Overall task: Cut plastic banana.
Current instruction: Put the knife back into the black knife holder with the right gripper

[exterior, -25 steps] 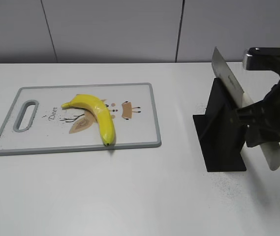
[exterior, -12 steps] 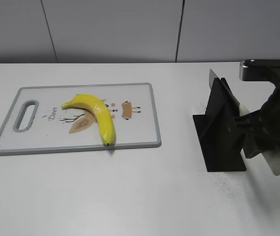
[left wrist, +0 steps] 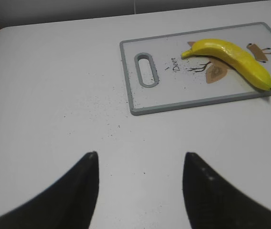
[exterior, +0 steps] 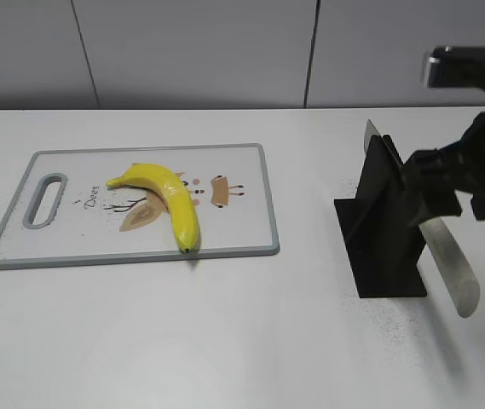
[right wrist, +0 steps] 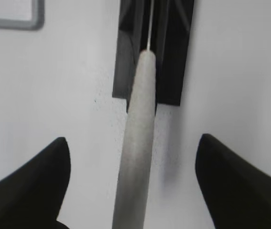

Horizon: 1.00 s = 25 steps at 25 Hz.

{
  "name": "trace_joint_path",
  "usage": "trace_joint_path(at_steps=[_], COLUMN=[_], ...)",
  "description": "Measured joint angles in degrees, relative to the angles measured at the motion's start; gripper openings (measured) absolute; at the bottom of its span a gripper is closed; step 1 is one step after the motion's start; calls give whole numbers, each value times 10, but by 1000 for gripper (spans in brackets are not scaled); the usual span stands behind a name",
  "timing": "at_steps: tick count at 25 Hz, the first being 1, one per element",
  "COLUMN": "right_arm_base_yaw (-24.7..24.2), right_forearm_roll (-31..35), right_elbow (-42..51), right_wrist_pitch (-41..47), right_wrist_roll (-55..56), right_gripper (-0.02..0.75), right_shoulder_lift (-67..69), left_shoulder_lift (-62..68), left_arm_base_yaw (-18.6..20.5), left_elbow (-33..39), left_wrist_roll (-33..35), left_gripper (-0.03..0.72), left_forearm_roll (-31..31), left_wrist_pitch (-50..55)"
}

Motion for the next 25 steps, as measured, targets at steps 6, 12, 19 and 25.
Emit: trace_joint_path(at_steps=[6, 12, 19, 25], right_arm_base_yaw=[0, 0, 0, 0], right_forearm_roll=[12, 13, -6, -8], right_elbow=[-14, 39, 160, 245], right_wrist_pitch=[56, 106, 105, 106], right_wrist_roll=[-137, -171, -176, -171], right_gripper=[610, 578, 577, 577], right_shoulder_lift=[-129, -288, -479, -592], left_shoulder_lift=[0, 0, 0, 0], left_arm_base_yaw=[0, 0, 0, 0], left_elbow=[0, 0, 0, 0], left_wrist_roll=[0, 0, 0, 0], left_gripper=[544, 544, 544, 544], left_forearm_roll=[0, 0, 1, 1], left_wrist_pitch=[0, 0, 0, 0])
